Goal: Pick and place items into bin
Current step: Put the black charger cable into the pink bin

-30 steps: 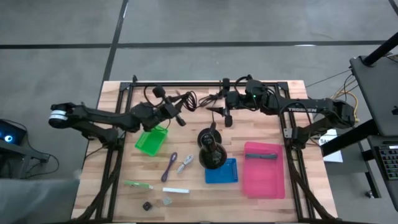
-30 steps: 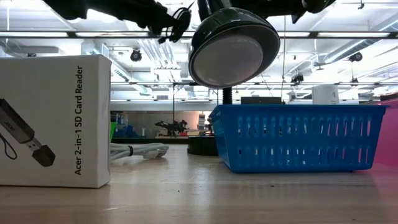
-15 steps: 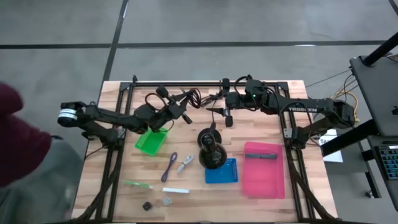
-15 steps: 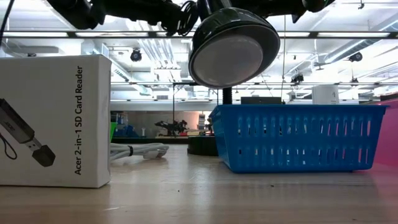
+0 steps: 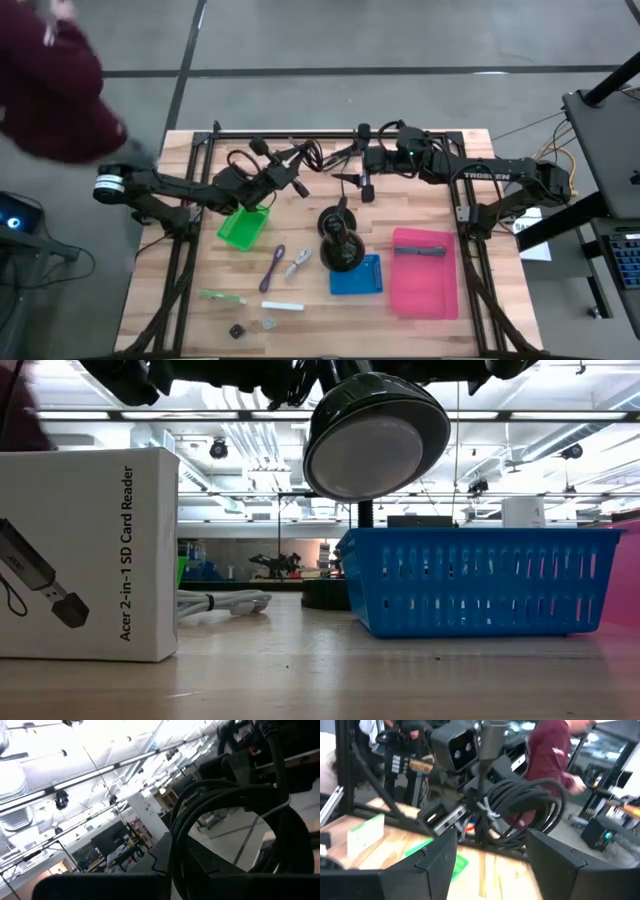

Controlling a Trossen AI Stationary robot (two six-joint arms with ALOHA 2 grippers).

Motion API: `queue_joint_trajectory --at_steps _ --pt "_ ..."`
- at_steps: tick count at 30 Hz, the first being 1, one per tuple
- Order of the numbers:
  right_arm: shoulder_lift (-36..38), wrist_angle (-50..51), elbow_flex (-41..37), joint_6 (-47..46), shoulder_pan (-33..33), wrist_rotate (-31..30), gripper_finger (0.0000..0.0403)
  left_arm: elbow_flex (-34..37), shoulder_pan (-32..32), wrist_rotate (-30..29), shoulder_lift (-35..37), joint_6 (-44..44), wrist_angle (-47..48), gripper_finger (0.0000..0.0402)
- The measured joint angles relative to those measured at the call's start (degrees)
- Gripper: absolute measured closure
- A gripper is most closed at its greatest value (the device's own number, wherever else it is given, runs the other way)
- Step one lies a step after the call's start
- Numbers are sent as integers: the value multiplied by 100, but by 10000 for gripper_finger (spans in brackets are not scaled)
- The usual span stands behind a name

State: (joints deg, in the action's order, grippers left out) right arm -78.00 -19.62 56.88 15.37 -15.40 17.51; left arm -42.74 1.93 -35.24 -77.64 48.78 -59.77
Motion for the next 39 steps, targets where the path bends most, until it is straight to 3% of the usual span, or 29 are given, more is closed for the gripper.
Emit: queue_joint_trajectory --at_steps 13,39 --pt "-178 -482 4 -104 -15 15 174 -11 74 777 0 -13 -282 389" --pt "-718 -1526 86 -83 -12 99 174 -7 317 821 -42 -55 -573 389"
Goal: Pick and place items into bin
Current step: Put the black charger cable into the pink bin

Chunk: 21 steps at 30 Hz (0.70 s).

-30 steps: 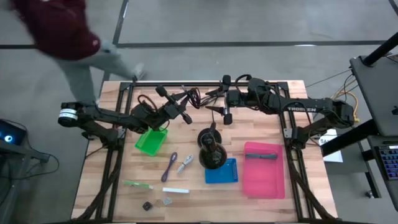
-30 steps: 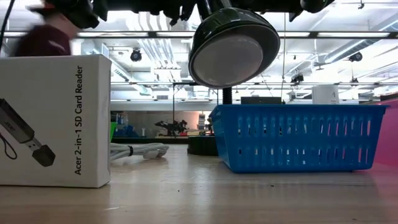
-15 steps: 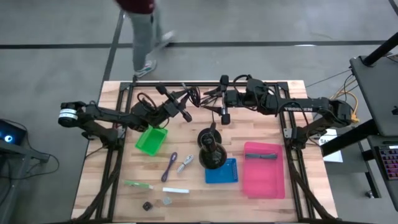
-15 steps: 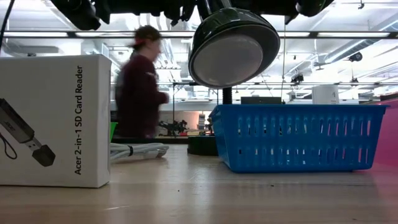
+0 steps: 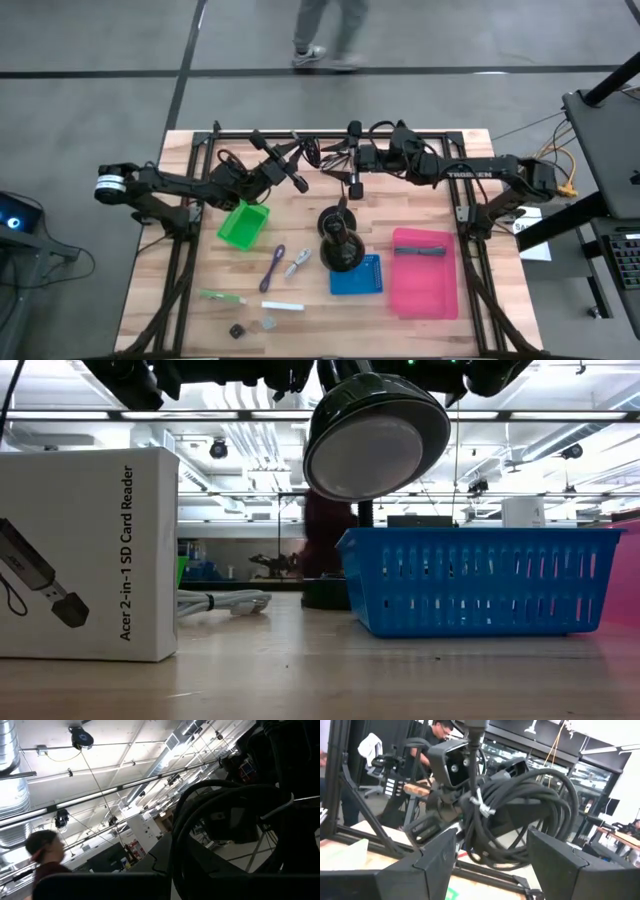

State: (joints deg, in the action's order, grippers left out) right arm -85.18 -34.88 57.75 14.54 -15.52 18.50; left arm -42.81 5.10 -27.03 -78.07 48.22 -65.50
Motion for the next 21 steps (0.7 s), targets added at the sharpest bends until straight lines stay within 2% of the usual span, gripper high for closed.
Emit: queue_joint_trajectory --at_steps 6,10,15,21 --pt "-406 30 466 -201 19 24 174 -44 36 -7 -241 24 -71 389" --pt "-572 603 781 -207 17 20 174 -13 44 -169 -387 243 -403 389" --pt "-552 1100 958 -114 17 15 175 2 46 -244 -422 344 -486 389" --pt "-404 1134 927 -106 12 -4 177 2 46 -249 -379 333 -460 389"
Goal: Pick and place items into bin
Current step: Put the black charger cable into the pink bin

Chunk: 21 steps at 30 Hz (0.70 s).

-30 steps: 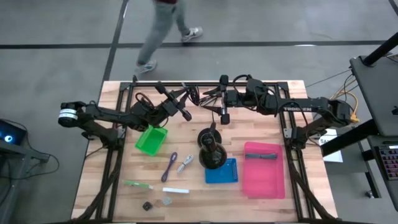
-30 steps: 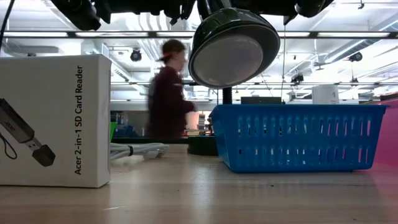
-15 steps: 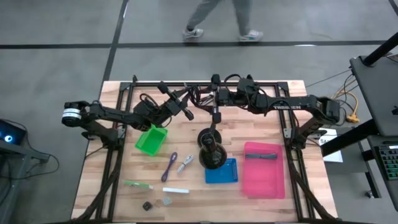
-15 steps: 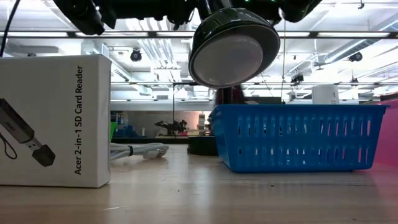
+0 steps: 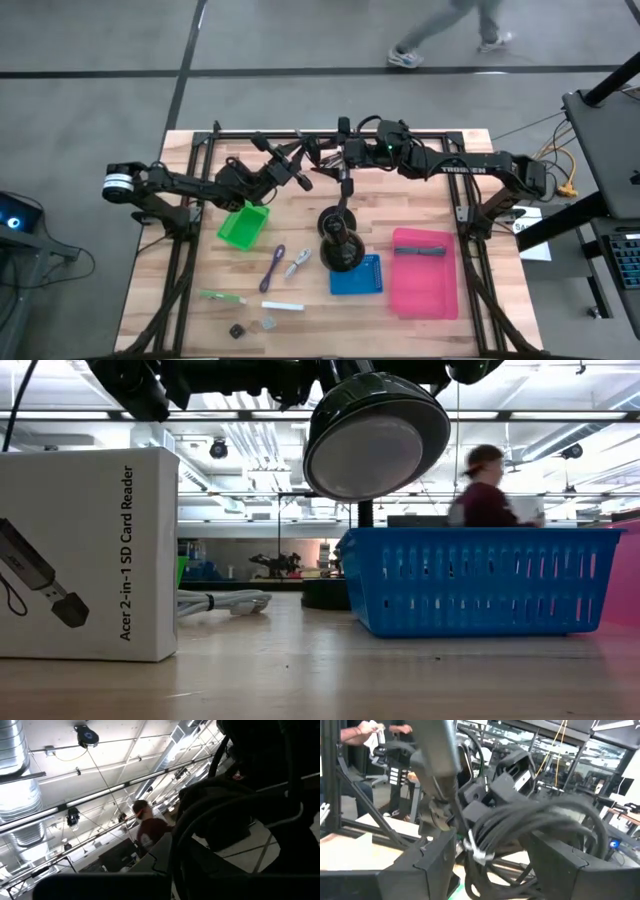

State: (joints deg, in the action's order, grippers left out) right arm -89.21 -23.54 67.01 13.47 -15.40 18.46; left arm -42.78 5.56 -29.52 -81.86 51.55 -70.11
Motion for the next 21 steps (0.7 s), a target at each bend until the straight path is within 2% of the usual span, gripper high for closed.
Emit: queue_joint_trajectory --at_steps 10,15,21 --pt "-2 132 -8 2 0 -63 219 5 0 -13 -18 -9 7 389" --pt "-2 246 -9 21 0 -63 267 19 0 -19 -18 -9 9 389" --pt "-2 379 -10 238 0 -61 346 57 0 -52 -18 -11 7 389"
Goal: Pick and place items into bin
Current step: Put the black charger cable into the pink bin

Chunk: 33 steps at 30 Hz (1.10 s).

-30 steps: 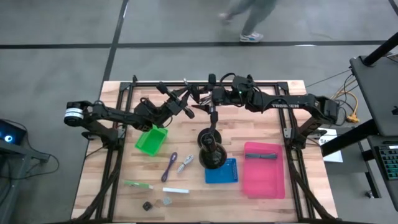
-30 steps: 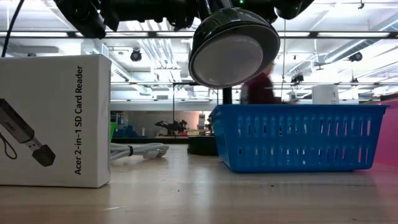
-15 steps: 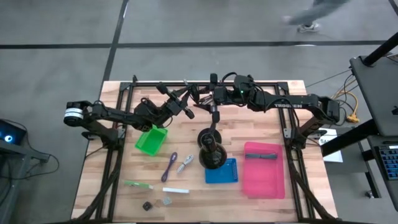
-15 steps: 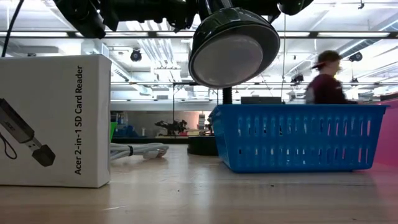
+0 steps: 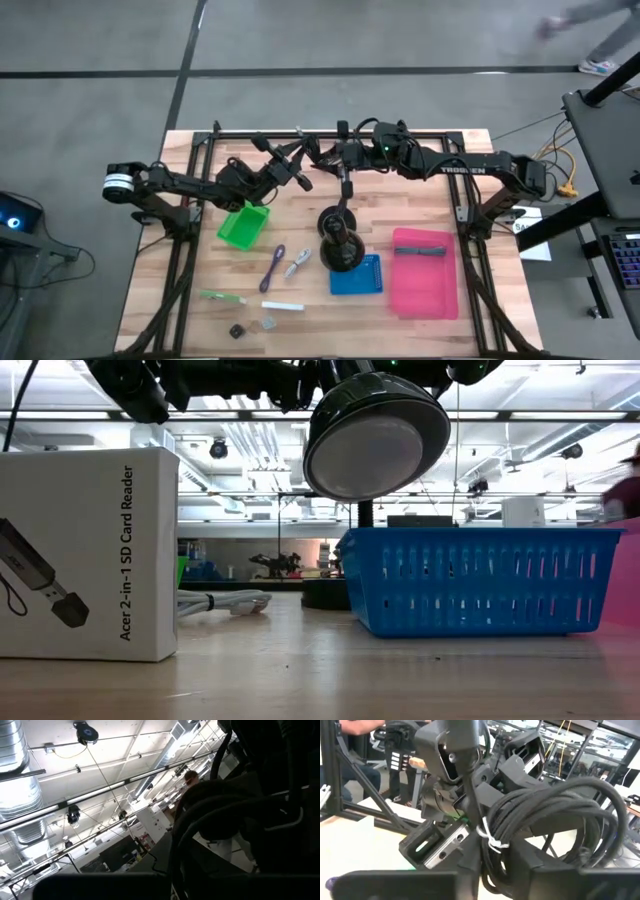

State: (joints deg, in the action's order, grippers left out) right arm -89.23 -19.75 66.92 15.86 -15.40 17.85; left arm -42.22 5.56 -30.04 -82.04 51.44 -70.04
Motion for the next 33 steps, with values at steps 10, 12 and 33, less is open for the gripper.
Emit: queue_joint_trajectory --at_steps 10,12,33 --pt "58 174 4 163 -3 -331 384 18 2 -56 0 1 -2 389" --pt "120 328 4 214 -20 -409 384 33 2 -55 0 2 17 389" --pt "678 1394 -33 124 -79 -1369 387 61 -55 -668 122 1 663 231"
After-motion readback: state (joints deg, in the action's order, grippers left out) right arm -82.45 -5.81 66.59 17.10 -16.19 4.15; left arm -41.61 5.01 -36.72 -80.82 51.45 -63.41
